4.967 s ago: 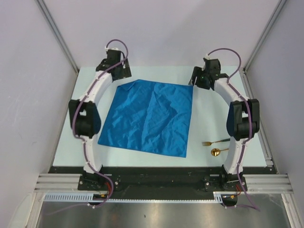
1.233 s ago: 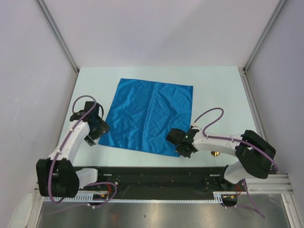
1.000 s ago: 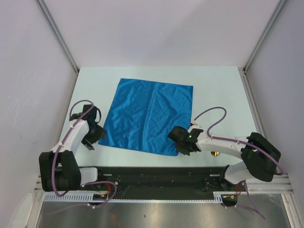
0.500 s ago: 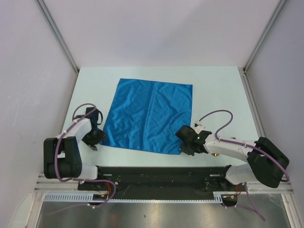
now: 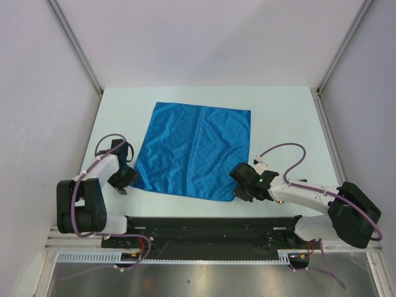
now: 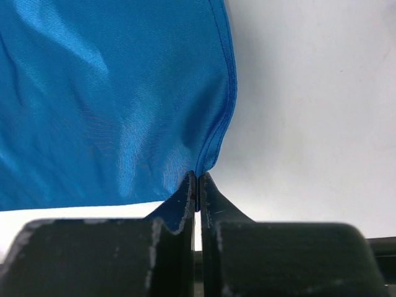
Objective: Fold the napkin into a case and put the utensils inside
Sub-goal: Pick up the flattened napkin from the center of the board, then fold and flatten the napkin at the center of the board.
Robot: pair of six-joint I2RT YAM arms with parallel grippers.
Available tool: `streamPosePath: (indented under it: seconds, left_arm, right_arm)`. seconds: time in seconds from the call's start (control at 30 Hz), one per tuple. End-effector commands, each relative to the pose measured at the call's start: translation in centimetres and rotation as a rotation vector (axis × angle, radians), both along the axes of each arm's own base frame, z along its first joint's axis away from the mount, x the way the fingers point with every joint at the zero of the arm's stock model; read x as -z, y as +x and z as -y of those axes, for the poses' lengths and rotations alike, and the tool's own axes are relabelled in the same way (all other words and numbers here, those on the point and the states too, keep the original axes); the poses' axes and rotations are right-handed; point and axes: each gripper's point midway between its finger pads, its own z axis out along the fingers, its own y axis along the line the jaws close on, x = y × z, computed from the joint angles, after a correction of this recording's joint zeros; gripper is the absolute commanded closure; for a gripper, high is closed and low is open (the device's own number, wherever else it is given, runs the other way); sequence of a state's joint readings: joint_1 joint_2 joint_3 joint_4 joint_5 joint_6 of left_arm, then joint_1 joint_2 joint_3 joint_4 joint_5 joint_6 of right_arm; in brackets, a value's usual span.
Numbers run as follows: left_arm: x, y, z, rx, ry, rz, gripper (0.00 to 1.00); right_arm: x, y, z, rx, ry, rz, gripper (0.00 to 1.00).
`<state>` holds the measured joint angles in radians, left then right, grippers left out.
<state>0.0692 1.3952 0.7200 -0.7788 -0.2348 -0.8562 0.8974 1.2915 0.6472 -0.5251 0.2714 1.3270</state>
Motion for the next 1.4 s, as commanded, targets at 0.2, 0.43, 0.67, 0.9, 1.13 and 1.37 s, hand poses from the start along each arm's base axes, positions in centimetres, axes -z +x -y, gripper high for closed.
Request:
streamPosePath:
  seconds: [0.2, 0.43, 0.67, 0.9, 1.13, 1.37]
  left_arm:
    - [-3.1, 1.9, -0.7, -0.010, 0.033, 0.182, 0.37]
    - [-1.9, 2.1, -0.6, -0.008, 0.022, 0.141, 0.40]
    - [0.5, 2.1, -0.4, -0.010, 0.006, 0.097, 0.43]
    - [2.1, 1.3, -0.4, -0.040, -0.009, 0.084, 0.74]
    - [-3.3, 5.2, 0.5, 0.055, -0.062, 0.270, 1.00]
    - [-19.7, 7.7, 3.1, 0.267, -0.078, 0.878, 1.00]
  right_arm:
    - [-0.6, 0.1, -0.2, 0.002, 0.016, 0.026, 1.00]
    - [-0.5, 0.1, -0.1, 0.008, 0.019, 0.029, 1.00]
    - [-0.3, 0.0, 0.0, 0.012, 0.017, 0.023, 1.00]
    - [-0.6, 0.4, 0.0, 0.010, 0.018, 0.042, 1.00]
    - [-3.4, 2.6, 0.5, -0.117, -0.014, 0.189, 1.00]
    - [-15.8, 3.8, -1.2, -0.441, 0.101, 0.611, 1.00]
